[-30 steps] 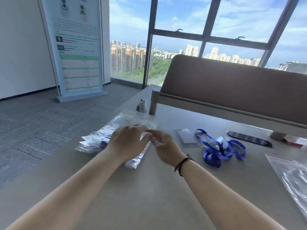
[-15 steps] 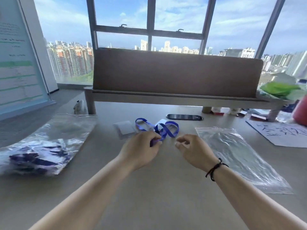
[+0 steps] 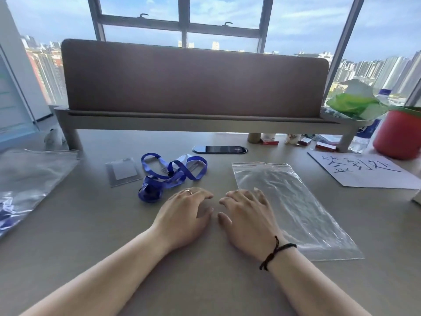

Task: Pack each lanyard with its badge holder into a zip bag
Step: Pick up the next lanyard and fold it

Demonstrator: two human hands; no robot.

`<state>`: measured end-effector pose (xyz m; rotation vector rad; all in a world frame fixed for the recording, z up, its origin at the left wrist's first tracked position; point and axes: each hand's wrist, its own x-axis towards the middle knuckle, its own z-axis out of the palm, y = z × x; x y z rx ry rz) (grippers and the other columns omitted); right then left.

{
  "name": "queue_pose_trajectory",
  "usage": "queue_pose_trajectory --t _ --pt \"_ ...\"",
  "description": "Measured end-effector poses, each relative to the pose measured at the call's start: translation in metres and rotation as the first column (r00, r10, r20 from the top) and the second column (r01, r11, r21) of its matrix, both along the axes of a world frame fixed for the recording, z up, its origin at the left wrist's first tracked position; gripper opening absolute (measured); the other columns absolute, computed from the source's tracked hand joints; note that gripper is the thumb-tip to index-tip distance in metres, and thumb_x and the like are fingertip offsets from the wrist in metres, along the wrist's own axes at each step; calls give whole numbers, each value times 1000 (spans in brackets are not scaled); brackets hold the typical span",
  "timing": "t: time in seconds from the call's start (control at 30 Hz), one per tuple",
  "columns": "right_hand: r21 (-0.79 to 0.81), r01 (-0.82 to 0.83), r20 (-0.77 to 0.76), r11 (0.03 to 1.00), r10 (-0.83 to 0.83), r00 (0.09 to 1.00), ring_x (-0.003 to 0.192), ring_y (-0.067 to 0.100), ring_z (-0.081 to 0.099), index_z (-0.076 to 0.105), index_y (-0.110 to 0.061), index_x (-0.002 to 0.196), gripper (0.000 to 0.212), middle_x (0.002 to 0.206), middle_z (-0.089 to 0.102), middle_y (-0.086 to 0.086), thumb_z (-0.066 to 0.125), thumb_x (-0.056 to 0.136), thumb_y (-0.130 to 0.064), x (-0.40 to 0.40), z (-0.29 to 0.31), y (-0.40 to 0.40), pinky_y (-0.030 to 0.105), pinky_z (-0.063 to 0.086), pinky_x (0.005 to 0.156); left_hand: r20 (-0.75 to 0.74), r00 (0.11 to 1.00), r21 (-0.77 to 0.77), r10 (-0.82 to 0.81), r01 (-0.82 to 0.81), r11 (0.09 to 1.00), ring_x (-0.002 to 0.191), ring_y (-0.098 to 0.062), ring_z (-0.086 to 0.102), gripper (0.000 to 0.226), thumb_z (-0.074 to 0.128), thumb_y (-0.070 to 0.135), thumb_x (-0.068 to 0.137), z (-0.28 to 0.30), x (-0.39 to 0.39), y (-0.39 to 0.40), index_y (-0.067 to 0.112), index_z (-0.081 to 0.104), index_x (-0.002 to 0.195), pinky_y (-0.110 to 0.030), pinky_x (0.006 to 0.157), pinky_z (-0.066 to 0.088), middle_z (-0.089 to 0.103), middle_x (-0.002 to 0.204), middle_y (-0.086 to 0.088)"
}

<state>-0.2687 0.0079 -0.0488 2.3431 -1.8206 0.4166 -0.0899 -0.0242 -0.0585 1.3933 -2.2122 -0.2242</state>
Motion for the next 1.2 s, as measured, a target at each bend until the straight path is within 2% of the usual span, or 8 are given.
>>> queue_pose_trajectory --t 0.17,0.33,0.47,0.7,0.87,0.97,1.07,1.2 --pt "65 -60 16 996 59 998 137 10 42 58 -33 130 39 141 53 -12 40 98 -47 3 0 0 43 15 121 -45 967 -147 252 -256 956 121 -20 57 33 64 35 91 5 22 -12 25 67 122 -39 102 45 64 130 8" --pt "32 -96 33 995 95 995 133 13 48 55 -33 134 40 139 56 -11 46 97 -43 10 -1 0 41 21 119 -175 898 -81 404 -422 903 112 -25 56 33 66 34 89 22 55 -29 23 66 120 -38 92 48 66 123 0" --pt "78 -149 44 986 146 988 131 17 49 40 -31 144 52 144 50 -7 50 94 -42 29 7 -7 37 35 109 40 906 93 422 -424 901 114 -25 57 59 69 55 79 25 69 -31 30 56 130 -37 91 49 64 121 3" --pt "248 -147 458 957 18 889 122 28 55 31 -20 144 74 145 45 1 70 81 -29 79 19 -74 44 50 96 97 935 135 341 -352 926 86 -22 66 19 57 34 81 24 79 -32 30 72 92 -38 75 56 71 88 6" --pt "308 -127 496 943 -46 867 108 27 62 43 -20 141 62 124 63 8 67 85 -23 81 10 -100 32 49 89 -51 936 60 348 -345 937 73 -18 61 14 60 29 90 47 95 -32 25 70 81 -32 70 52 66 72 9" --pt "301 -85 488 950 -77 869 107 21 61 48 -19 138 56 124 62 5 68 87 -27 75 10 -100 28 45 86 -307 906 69 291 -284 956 68 -11 60 17 62 25 95 77 94 -28 22 69 79 -30 66 45 69 70 12" --pt "226 -37 520 973 -89 849 108 21 61 45 -25 140 60 134 50 2 68 84 -30 73 9 -92 33 49 92 -641 723 181 257 -183 966 62 -11 62 16 61 20 97 107 95 -19 15 71 86 -31 67 52 74 73 4" --pt "159 -236 563 959 108 820 102 13 60 42 -32 138 72 134 46 -8 79 76 -37 87 23 -58 24 52 83 -793 579 229 188 -3 974 66 -15 63 14 59 17 99 134 92 1 8 70 95 -37 68 59 72 75 -3"
